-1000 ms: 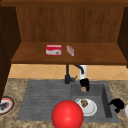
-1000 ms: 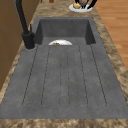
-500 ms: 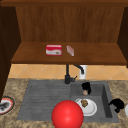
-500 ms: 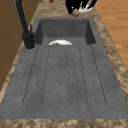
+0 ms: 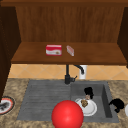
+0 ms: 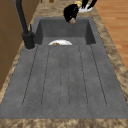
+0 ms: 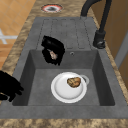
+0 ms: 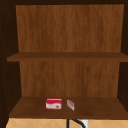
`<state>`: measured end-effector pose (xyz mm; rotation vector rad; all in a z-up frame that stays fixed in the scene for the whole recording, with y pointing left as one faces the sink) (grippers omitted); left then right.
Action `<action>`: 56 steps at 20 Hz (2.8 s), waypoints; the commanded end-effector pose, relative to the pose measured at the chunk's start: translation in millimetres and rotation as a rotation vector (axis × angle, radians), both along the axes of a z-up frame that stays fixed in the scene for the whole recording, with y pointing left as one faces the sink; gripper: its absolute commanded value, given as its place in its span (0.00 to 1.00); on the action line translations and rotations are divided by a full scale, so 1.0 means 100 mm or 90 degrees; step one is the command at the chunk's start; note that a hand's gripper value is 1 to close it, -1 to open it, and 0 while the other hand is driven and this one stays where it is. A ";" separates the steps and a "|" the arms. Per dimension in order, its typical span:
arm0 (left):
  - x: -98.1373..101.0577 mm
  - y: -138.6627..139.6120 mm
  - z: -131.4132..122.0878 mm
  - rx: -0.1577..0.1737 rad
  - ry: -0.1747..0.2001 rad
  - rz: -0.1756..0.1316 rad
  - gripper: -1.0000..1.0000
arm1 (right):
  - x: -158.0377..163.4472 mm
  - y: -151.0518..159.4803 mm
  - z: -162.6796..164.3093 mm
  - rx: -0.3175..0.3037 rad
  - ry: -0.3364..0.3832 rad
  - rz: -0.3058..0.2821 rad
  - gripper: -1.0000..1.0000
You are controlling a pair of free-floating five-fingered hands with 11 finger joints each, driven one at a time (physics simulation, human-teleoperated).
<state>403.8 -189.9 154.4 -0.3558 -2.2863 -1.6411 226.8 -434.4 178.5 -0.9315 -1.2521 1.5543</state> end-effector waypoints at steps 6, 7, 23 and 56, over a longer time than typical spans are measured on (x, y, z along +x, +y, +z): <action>-0.06 -0.17 -0.60 -0.027 -0.043 0.009 1.00 | 0.00 0.00 0.00 0.000 0.000 0.000 0.50; -0.06 -0.18 -0.67 -0.030 -0.044 0.006 1.00 | 0.00 0.00 0.00 0.000 0.000 0.000 0.50; 0.00 -0.25 -1.62 -0.033 -0.070 0.006 1.00 | 0.00 0.00 0.00 0.000 0.000 0.000 0.50; 0.63 -0.77 -2.57 -0.004 -0.330 -0.004 0.00 | 0.00 0.00 0.00 0.000 0.000 0.000 0.50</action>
